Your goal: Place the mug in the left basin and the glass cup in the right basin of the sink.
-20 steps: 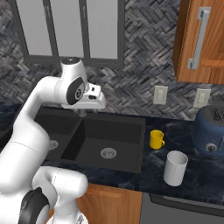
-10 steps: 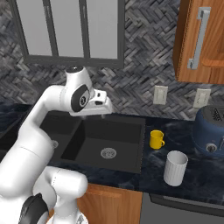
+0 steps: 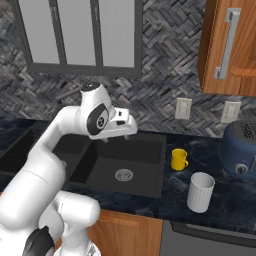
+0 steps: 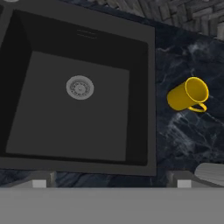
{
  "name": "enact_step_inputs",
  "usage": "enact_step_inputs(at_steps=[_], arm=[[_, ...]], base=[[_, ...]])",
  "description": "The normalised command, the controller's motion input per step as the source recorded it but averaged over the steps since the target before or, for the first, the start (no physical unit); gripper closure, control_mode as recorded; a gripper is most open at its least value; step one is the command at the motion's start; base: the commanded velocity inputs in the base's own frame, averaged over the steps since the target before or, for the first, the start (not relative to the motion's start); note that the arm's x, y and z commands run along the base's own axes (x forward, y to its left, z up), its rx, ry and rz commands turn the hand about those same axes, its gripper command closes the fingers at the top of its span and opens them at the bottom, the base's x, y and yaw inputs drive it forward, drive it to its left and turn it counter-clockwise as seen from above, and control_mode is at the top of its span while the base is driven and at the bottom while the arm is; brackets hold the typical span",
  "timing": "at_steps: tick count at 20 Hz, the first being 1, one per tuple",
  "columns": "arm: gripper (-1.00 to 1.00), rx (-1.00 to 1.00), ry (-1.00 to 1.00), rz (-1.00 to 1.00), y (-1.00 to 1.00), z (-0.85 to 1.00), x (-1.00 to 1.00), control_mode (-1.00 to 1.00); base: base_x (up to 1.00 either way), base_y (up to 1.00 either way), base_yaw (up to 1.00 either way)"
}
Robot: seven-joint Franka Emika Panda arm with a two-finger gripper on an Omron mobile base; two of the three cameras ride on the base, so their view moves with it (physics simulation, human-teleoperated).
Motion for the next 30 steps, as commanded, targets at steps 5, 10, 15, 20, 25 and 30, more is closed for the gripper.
enact_step_inputs(at_steps=[5,10,15,20,25,30], arm=[[-1.00,-0.03,0.00,0.00,-0.38,-0.08,0.00,-1.00],[-1.00,-0.02,0.00,0.00,-0.35,-0.10,0.00,-1.00],[-1.00,-0.01,0.00,0.00,-0.33,-0.11,0.00,-1.00],[-1.00,0.00,0.00,0.00,-0.34,-0.13,0.00,-1.00],[-1.00,0.00,0.00,0.00,-0.39,-0.12,0.00,-1.00],[-1.00,0.00,0.00,0.00,-0.43,-0.11,0.00,-1.00]], base=[[0.00,0.00,0.00],[0.00,0.00,0.00],[0.00,0.00,0.00],[0.00,0.00,0.00],[0.00,0.00,0.00],[0.00,0.00,0.00]])
